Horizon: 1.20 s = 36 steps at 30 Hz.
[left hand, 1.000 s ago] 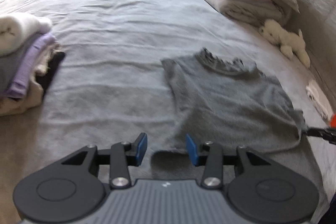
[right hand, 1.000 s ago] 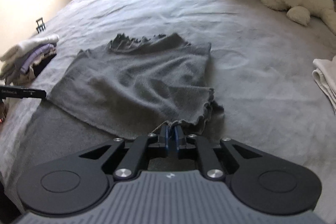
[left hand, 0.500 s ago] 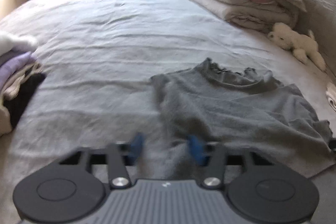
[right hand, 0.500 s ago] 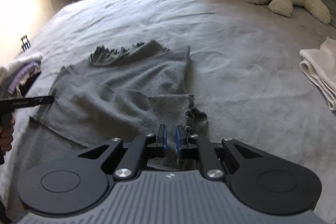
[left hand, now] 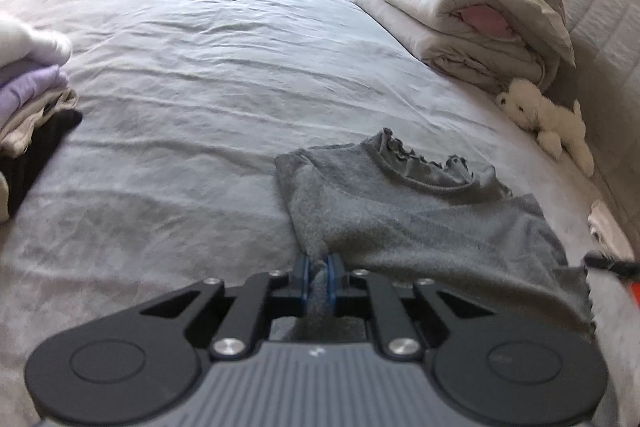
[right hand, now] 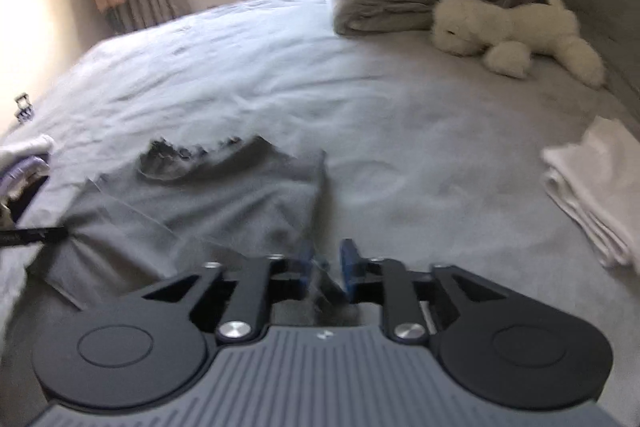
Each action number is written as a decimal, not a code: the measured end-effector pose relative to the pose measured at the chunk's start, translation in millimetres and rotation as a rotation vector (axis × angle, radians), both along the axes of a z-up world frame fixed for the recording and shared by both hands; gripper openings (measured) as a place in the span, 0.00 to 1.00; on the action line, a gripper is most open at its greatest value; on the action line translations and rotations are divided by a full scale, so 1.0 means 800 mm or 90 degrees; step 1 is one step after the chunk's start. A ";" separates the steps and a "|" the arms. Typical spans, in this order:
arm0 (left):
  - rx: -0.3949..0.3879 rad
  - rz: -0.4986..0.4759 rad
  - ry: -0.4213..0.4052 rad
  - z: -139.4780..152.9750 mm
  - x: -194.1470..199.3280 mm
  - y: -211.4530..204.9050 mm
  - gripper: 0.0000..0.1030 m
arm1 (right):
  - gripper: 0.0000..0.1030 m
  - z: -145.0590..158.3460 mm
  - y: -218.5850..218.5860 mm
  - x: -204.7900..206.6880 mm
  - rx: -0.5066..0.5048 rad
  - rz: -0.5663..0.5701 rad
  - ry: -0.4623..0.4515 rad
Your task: Fold clothes
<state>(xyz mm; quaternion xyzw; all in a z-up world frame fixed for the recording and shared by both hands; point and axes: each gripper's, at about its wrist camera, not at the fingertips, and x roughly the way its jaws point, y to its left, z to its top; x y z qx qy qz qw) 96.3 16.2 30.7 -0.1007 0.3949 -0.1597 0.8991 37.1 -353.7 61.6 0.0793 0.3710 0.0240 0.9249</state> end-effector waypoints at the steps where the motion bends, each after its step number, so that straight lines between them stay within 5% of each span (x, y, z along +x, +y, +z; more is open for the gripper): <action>1: 0.000 0.006 0.000 0.000 0.000 0.002 0.07 | 0.26 -0.008 0.007 0.006 -0.023 0.008 0.020; 5: 0.008 0.033 0.000 -0.001 0.003 0.012 0.00 | 0.08 -0.027 0.032 0.014 -0.116 0.028 0.058; 11: 0.024 0.038 0.010 -0.007 0.004 0.015 0.00 | 0.06 -0.012 0.022 0.010 -0.127 -0.009 0.015; 16: 0.000 0.035 -0.029 0.013 -0.005 0.014 0.01 | 0.17 -0.016 0.033 0.011 -0.155 0.009 0.029; 20: 0.001 -0.023 -0.078 0.020 -0.020 -0.013 0.02 | 0.27 0.002 0.045 -0.003 -0.110 0.043 -0.042; 27: 0.125 -0.048 -0.047 -0.006 -0.025 -0.039 0.02 | 0.29 -0.032 0.089 0.005 -0.161 0.136 0.040; 33: 0.191 0.008 -0.043 -0.007 -0.024 -0.028 0.01 | 0.34 -0.027 0.079 0.001 -0.100 0.154 0.054; 36: 0.126 0.029 -0.016 -0.003 -0.016 -0.001 0.01 | 0.34 -0.022 0.081 -0.005 -0.098 0.157 0.039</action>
